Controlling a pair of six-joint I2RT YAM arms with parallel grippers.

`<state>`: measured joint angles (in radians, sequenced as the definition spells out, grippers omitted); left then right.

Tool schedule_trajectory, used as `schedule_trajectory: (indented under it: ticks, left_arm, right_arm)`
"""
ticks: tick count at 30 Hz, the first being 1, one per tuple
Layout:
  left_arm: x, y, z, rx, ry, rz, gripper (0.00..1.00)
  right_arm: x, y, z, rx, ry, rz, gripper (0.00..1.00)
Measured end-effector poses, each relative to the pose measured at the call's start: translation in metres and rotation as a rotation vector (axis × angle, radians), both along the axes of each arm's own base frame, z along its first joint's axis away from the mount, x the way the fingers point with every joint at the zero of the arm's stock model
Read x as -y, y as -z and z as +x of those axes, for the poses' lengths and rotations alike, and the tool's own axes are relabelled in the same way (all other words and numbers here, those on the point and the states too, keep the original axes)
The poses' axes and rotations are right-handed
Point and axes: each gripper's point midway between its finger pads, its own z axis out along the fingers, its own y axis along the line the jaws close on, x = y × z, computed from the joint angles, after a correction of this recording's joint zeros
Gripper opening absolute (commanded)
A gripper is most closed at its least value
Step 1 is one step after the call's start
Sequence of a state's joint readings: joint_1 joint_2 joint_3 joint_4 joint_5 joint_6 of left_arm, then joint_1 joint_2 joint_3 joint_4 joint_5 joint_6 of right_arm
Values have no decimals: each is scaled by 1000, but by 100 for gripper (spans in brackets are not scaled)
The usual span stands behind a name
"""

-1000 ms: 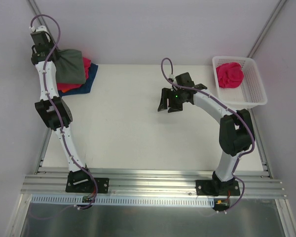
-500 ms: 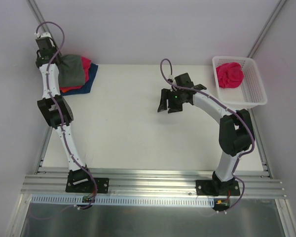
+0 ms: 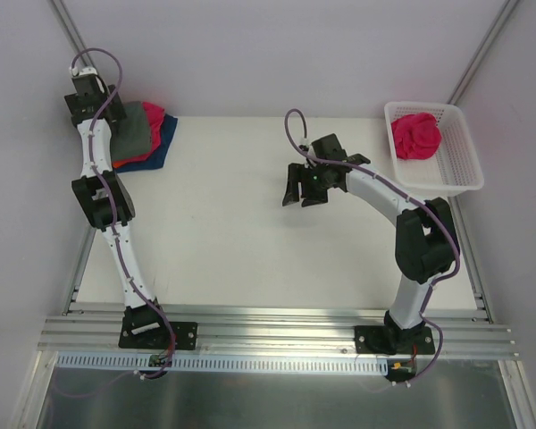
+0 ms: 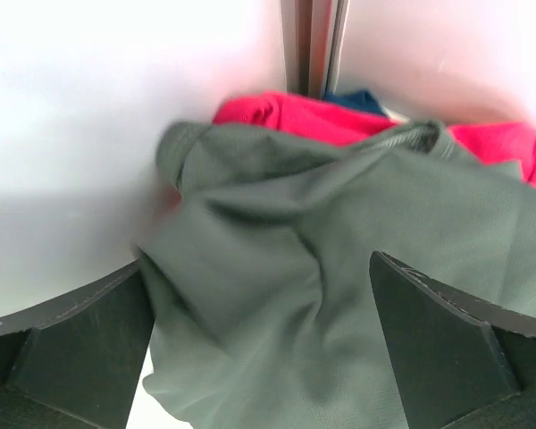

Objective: Fold and stack the t-shirts
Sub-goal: Put the neatly folded tshirt into the corner of the board with the left arm

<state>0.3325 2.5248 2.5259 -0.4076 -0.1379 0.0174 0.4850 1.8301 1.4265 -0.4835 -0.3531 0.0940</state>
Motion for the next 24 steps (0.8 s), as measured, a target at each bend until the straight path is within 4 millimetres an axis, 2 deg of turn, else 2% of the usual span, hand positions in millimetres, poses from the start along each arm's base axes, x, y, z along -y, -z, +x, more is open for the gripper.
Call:
schedule_trajectory:
  ticks: [7, 9, 12, 16, 18, 21, 24]
  left_arm:
    - [9, -23, 10, 57, 8, 23, 99]
    - [16, -30, 10, 62, 13, 27, 99]
    - [39, -48, 4, 65, 38, 16, 99]
    - [94, -92, -13, 85, 121, -10, 99]
    - [131, -122, -26, 114, 174, -11, 99]
    - [185, -160, -50, 155, 251, -14, 99]
    - [230, -181, -73, 175, 333, -23, 99]
  right_arm:
    - [-3, -1, -2, 2, -9, 1, 70]
    - [-4, -2, -1, 6, -10, 2, 71]
    - [-4, -4, 1, 15, -11, 2, 71]
    - [3, -12, 13, 49, 5, -11, 72]
    - [11, -24, 27, 83, 32, -7, 72]
    - [39, -49, 62, 153, 118, 7, 72]
    - [73, -68, 83, 200, 205, 15, 72]
